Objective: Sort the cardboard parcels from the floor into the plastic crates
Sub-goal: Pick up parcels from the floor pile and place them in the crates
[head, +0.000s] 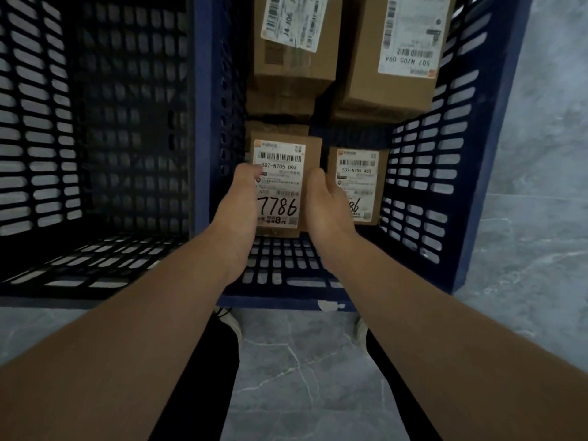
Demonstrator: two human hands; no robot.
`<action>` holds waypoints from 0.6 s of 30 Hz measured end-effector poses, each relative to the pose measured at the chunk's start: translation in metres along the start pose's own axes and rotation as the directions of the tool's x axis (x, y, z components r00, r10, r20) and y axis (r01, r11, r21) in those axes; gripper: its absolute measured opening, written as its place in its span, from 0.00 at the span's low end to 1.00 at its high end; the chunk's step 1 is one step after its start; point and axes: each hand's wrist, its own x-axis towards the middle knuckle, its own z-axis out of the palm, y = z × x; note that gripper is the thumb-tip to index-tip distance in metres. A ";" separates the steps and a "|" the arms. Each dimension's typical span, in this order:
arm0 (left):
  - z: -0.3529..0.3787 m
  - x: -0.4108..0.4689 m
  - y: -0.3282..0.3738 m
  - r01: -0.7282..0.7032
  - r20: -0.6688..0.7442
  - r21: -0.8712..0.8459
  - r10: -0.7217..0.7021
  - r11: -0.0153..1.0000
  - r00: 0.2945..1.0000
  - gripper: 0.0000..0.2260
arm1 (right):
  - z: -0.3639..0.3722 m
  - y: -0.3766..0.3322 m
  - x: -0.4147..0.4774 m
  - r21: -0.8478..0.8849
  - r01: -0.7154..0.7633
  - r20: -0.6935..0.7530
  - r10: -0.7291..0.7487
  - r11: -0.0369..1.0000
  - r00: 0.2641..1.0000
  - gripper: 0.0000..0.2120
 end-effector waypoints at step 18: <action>-0.019 -0.178 0.110 -0.203 0.120 0.065 0.194 0.977 0.974 0.12 | -0.022 -0.143 -0.168 0.141 0.120 -0.032 -0.116 0.983 0.993 0.29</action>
